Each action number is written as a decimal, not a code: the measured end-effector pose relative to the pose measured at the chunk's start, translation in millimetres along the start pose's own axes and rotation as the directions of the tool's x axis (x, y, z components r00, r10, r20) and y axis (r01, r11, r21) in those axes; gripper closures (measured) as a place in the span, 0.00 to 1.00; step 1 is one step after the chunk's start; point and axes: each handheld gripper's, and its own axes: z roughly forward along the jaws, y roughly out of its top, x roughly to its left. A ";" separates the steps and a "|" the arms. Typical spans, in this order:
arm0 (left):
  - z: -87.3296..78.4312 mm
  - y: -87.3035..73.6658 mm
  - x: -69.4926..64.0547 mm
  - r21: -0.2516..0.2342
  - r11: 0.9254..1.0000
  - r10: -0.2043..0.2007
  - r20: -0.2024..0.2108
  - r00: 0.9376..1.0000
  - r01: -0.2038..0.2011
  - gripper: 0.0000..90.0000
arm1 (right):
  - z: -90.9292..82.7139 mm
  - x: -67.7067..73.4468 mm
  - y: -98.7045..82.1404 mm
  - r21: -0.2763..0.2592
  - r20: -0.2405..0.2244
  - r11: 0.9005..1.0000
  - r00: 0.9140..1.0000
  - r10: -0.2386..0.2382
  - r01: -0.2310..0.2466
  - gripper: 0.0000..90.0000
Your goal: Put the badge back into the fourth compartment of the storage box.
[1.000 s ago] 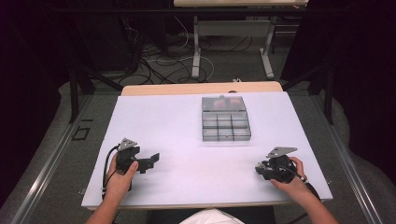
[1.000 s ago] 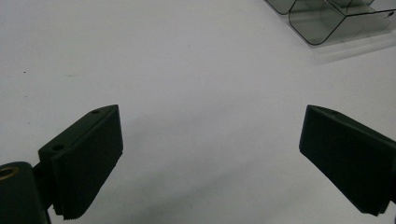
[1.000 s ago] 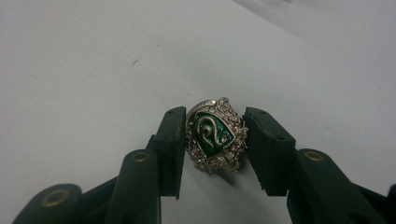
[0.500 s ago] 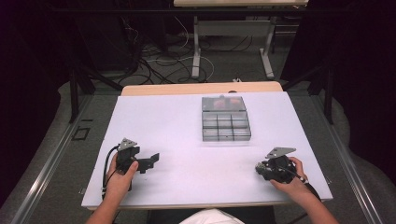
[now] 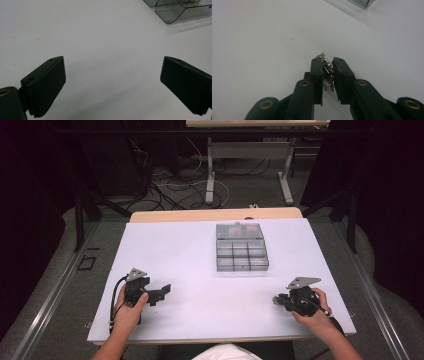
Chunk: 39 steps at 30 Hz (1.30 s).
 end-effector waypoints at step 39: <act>0.8 -0.1 0.5 0.000 1.000 0.012 0.002 1.000 -0.012 0.07 | -6.6 -14.7 2.3 0.004 -0.108 0.948 0.943 0.316 -0.317 0.97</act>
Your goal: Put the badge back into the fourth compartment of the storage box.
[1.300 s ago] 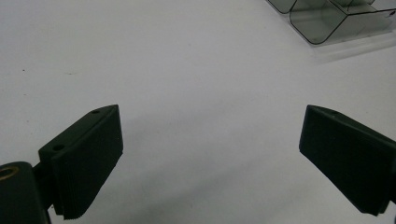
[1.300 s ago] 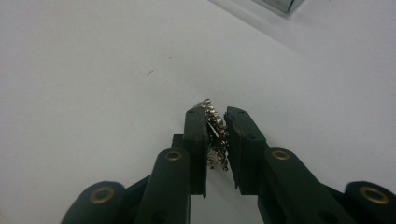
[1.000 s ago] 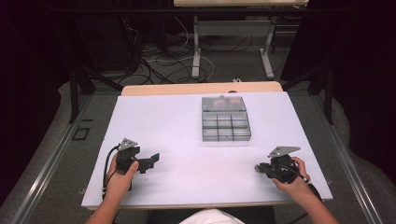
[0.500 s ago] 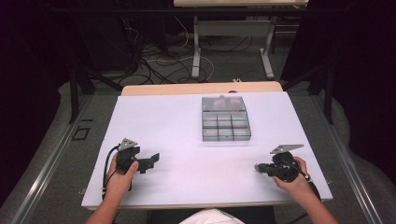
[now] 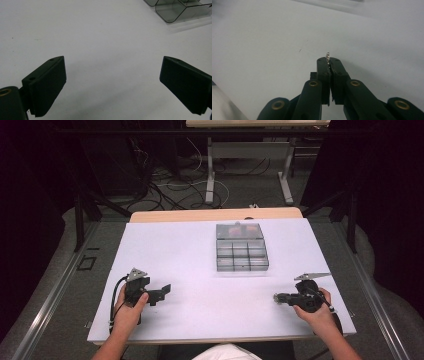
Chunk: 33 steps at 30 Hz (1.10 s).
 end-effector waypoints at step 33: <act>0.5 -0.3 0.4 0.004 1.000 0.000 0.000 1.000 0.000 0.08 | -11.4 -24.3 1.5 -0.120 0.024 0.953 0.959 0.282 -0.277 0.97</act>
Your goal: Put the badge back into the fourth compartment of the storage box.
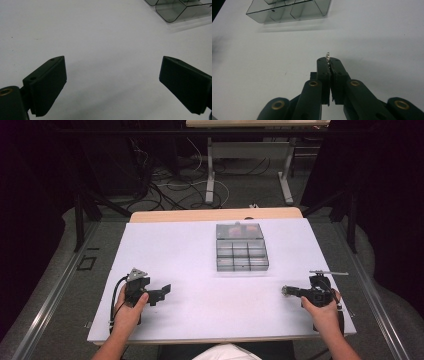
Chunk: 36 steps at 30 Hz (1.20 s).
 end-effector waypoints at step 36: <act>1.5 -1.5 0.8 0.007 1.000 -0.025 -0.008 1.000 0.025 0.08 | 14.8 2.6 28.4 -0.041 -0.002 0.999 1.000 0.012 -0.013 0.97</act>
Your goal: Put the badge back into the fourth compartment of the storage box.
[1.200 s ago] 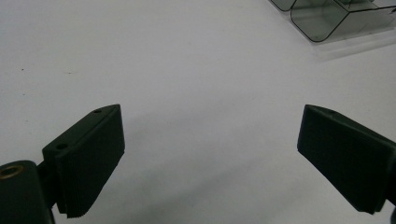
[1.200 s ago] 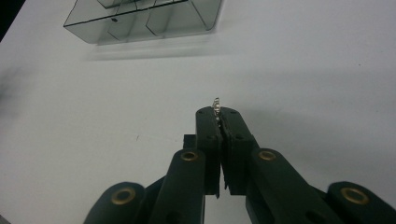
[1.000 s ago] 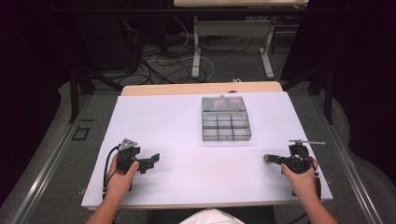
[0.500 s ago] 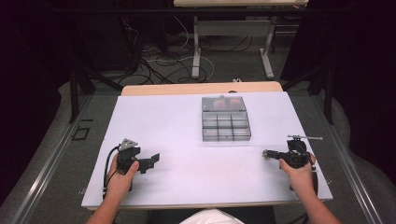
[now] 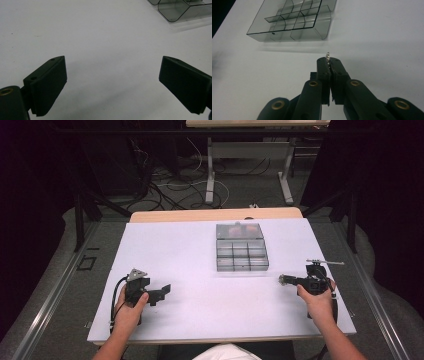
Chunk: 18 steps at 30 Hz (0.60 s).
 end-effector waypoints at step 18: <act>-0.5 0.1 1.3 0.000 1.000 0.013 0.003 1.000 -0.013 0.08 | 9.7 21.3 16.4 -0.027 -0.049 0.999 0.998 -0.039 0.038 0.97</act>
